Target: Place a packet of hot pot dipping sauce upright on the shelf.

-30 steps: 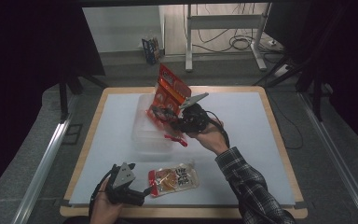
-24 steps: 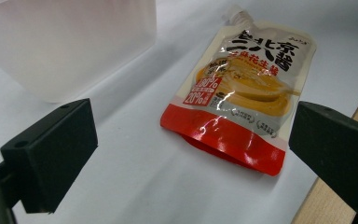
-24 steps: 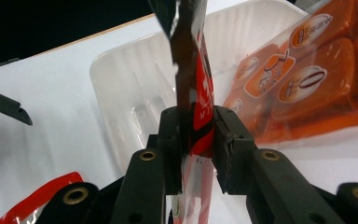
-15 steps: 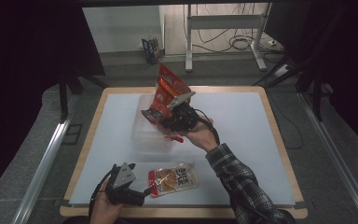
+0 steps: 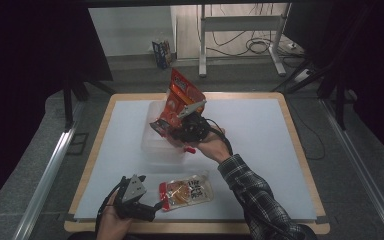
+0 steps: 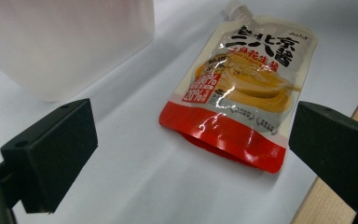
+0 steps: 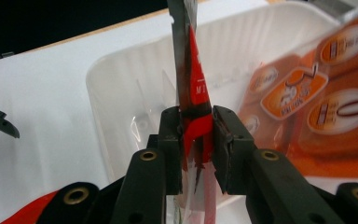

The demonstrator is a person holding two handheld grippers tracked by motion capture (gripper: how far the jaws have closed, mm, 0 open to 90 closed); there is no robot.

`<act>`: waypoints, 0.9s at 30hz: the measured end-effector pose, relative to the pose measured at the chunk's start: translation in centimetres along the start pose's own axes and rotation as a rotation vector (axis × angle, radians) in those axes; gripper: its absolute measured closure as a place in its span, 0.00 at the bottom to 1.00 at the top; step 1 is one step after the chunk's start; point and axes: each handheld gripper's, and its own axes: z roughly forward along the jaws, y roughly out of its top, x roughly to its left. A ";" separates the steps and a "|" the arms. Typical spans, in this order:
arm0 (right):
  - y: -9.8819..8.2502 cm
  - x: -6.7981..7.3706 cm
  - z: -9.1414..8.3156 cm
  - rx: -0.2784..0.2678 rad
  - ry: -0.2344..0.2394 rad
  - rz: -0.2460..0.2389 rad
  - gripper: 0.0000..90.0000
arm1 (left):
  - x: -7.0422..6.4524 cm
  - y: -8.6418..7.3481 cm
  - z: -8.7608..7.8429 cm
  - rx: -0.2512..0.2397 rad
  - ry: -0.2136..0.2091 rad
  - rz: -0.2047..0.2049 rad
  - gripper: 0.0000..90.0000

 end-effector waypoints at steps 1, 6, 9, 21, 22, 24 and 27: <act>0.2 0.1 0.0 -0.003 -0.004 -0.012 0.81 | 0.0 0.0 0.0 0.000 0.000 0.000 0.01; 1.1 0.3 0.1 -0.018 -0.014 -0.026 0.81 | 0.0 0.0 0.0 0.003 0.001 0.003 0.01; 1.5 0.3 0.4 -0.022 -0.012 -0.033 0.81 | 0.0 0.0 0.0 0.004 0.002 0.005 0.01; 0.1 -0.9 0.9 -0.001 0.054 0.013 0.80 | -0.2 0.0 0.1 0.009 -0.001 0.012 0.01; 0.0 -0.9 0.8 0.002 0.051 0.013 0.79 | -0.2 0.0 0.2 0.009 -0.001 0.012 0.01; -0.1 -0.9 0.7 0.005 0.044 0.010 0.78 | -0.2 0.0 0.2 0.011 0.001 0.014 0.01; -0.2 -0.8 0.5 0.027 0.014 -0.003 0.69 | -0.2 0.0 0.2 0.010 0.000 0.015 0.01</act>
